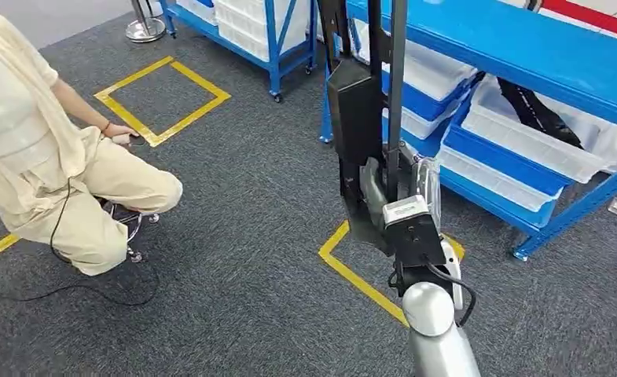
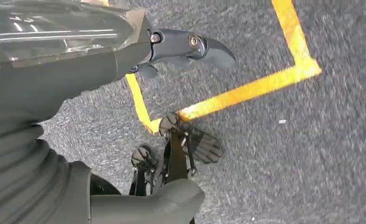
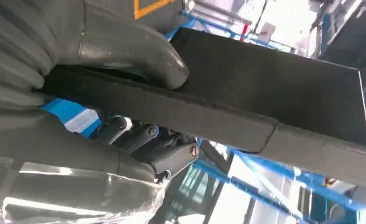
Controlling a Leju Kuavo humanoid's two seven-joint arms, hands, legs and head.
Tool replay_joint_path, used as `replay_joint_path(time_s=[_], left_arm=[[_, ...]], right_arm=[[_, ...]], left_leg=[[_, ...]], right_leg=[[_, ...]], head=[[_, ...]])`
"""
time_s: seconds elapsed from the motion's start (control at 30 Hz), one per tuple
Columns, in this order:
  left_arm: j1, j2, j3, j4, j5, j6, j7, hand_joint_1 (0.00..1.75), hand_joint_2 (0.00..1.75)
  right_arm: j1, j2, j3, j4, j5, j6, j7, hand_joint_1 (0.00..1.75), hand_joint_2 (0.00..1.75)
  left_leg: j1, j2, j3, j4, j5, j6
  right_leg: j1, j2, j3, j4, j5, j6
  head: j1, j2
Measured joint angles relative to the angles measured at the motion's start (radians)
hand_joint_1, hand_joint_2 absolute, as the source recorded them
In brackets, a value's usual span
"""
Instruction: Take the parts from the cabinet and place them on the table.
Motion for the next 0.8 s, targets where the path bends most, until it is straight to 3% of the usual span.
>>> replay_joint_path(time_s=[0.03,0.1,0.13,0.17,0.2,0.27,0.3,0.33,0.37,0.43,0.47,0.53,0.6,0.63,0.67,0.7,0.73,0.77,0.8], left_arm=[[-0.002,0.001,0.000,0.000,-0.002,0.000,0.002,0.00,1.75],[-0.003,0.002,0.000,0.000,-0.008,-0.002,0.001,0.00,1.75],[-0.002,0.002,0.000,0.000,-0.011,-0.004,0.001,0.00,1.75],[-0.001,0.002,0.000,0.000,-0.017,-0.009,0.000,0.00,1.75],[0.001,0.002,0.000,0.000,-0.023,-0.011,0.000,0.00,1.75],[0.003,0.002,-0.001,0.000,-0.033,-0.014,-0.001,0.00,1.75],[0.004,0.002,-0.001,0.000,-0.036,-0.015,-0.002,0.00,1.75],[0.003,0.002,-0.001,0.000,-0.039,-0.015,-0.002,0.00,1.75],[0.004,0.002,-0.001,0.000,-0.040,-0.014,-0.004,0.00,1.75],[0.010,0.002,-0.001,0.000,-0.040,-0.013,-0.005,0.00,1.75],[0.013,0.002,-0.001,0.000,-0.040,-0.013,-0.006,0.00,1.75],[0.017,0.006,-0.001,0.000,-0.040,-0.011,-0.009,0.00,1.75],[0.014,0.005,-0.002,0.000,-0.040,-0.011,-0.009,0.00,1.75],[0.014,0.005,-0.002,0.000,-0.040,-0.011,-0.009,0.00,1.75],[0.015,0.005,-0.002,0.000,-0.040,-0.010,-0.009,0.00,1.75],[0.015,0.005,-0.002,0.000,-0.040,-0.010,-0.009,0.00,1.75],[0.015,0.005,-0.002,0.000,-0.040,-0.009,-0.009,0.00,1.75],[0.015,0.005,-0.002,0.000,-0.042,-0.009,-0.009,0.00,1.75],[0.015,0.005,-0.002,0.000,-0.043,-0.009,-0.009,0.00,1.75]], right_arm=[[0.003,-0.001,0.000,-0.001,0.000,-0.002,-0.005,1.75,1.75],[0.019,-0.012,-0.001,-0.001,0.000,-0.007,-0.016,1.75,1.75],[0.033,-0.018,-0.002,-0.001,-0.002,-0.014,-0.023,1.75,1.75],[0.049,-0.026,-0.002,-0.001,-0.005,-0.024,-0.033,1.75,1.75],[0.066,-0.032,-0.002,-0.001,-0.007,-0.034,-0.048,1.75,1.75],[0.098,-0.045,-0.002,-0.005,-0.013,-0.051,-0.070,1.75,1.75],[0.111,-0.053,-0.001,-0.008,-0.015,-0.056,-0.076,1.75,1.75],[0.119,-0.058,-0.001,-0.009,-0.015,-0.058,-0.078,1.75,1.75],[0.126,-0.063,-0.001,-0.011,-0.016,-0.061,-0.079,1.75,1.75],[0.133,-0.066,-0.001,-0.011,-0.017,-0.066,-0.080,1.75,1.75],[0.140,-0.068,0.000,-0.011,-0.019,-0.068,-0.081,1.75,1.75],[0.153,-0.069,0.009,-0.011,-0.023,-0.069,-0.087,1.75,1.75],[0.167,-0.071,0.013,-0.011,-0.023,-0.070,-0.092,1.75,1.75],[0.171,-0.072,0.016,-0.011,-0.023,-0.070,-0.092,1.75,1.75],[0.176,-0.073,0.018,-0.010,-0.023,-0.070,-0.092,1.75,1.75],[0.179,-0.073,0.019,-0.010,-0.023,-0.070,-0.092,1.75,1.75],[0.179,-0.074,0.020,-0.010,-0.023,-0.071,-0.092,1.75,1.75],[0.179,-0.074,0.021,-0.010,-0.022,-0.072,-0.092,1.75,1.75],[0.178,-0.074,0.023,-0.010,-0.021,-0.074,-0.092,1.75,1.75]], left_leg=[[0.001,-0.010,0.000,0.000,0.000,0.009],[-0.001,-0.030,-0.001,0.000,0.000,0.014],[-0.003,-0.042,0.000,0.000,-0.001,0.016],[-0.006,-0.054,0.001,0.000,-0.002,0.016],[-0.007,-0.067,0.002,0.001,-0.002,0.016],[-0.009,-0.092,0.008,0.001,-0.003,0.016],[-0.008,-0.101,0.007,0.001,-0.005,0.014],[-0.018,-0.109,0.004,0.008,-0.008,0.010],[-0.018,-0.116,0.003,0.007,-0.009,0.006],[-0.014,-0.126,0.002,0.006,-0.010,0.001],[-0.010,-0.133,-0.001,0.009,-0.013,-0.005],[-0.011,-0.049,-0.024,0.070,-0.057,-0.016],[-0.003,-0.021,-0.093,0.212,-0.133,-0.026],[0.000,-0.017,-0.127,0.280,-0.158,-0.030],[0.004,-0.013,-0.144,0.312,-0.160,-0.034],[0.008,-0.011,-0.135,0.290,-0.136,-0.037],[0.012,-0.007,-0.104,0.229,-0.098,-0.040],[0.016,0.003,-0.055,0.138,-0.054,-0.042],[0.018,0.029,-0.006,0.052,-0.023,-0.042]], right_leg=[[0.000,0.030,-0.033,0.069,-0.035,-0.012],[0.000,0.056,-0.126,0.243,-0.098,-0.023],[0.003,0.061,-0.161,0.301,-0.110,-0.021],[0.005,0.064,-0.174,0.311,-0.101,-0.017],[0.006,0.066,-0.163,0.271,-0.075,-0.009],[0.006,0.083,-0.090,0.095,0.010,0.003],[0.005,0.115,-0.060,0.016,0.041,0.001],[0.008,0.124,-0.051,-0.015,0.052,-0.006],[0.002,0.118,-0.047,-0.014,0.058,-0.017],[0.006,0.108,-0.045,-0.012,0.056,-0.024],[-0.001,0.099,-0.041,-0.017,0.060,-0.032],[-0.002,0.084,-0.035,-0.022,0.059,-0.043],[0.004,0.064,-0.033,-0.021,0.057,-0.054],[0.005,0.055,-0.034,-0.021,0.056,-0.055],[0.006,0.045,-0.033,-0.021,0.054,-0.056],[0.006,0.036,-0.032,-0.020,0.054,-0.056],[0.005,0.027,-0.030,-0.020,0.052,-0.057],[0.004,0.019,-0.027,-0.020,0.050,-0.053],[0.004,0.013,-0.024,-0.019,0.046,-0.047]], head=[[0.000,0.000],[0.002,0.000],[0.004,0.000],[0.002,0.000],[0.003,0.000],[0.003,0.000],[0.003,0.000],[0.003,0.000],[0.003,0.000],[0.001,0.000],[0.001,0.000],[-0.005,0.000],[-0.006,0.000],[-0.006,0.000],[-0.007,0.000],[-0.006,0.000],[-0.007,0.000],[-0.007,0.000],[-0.007,0.000]])
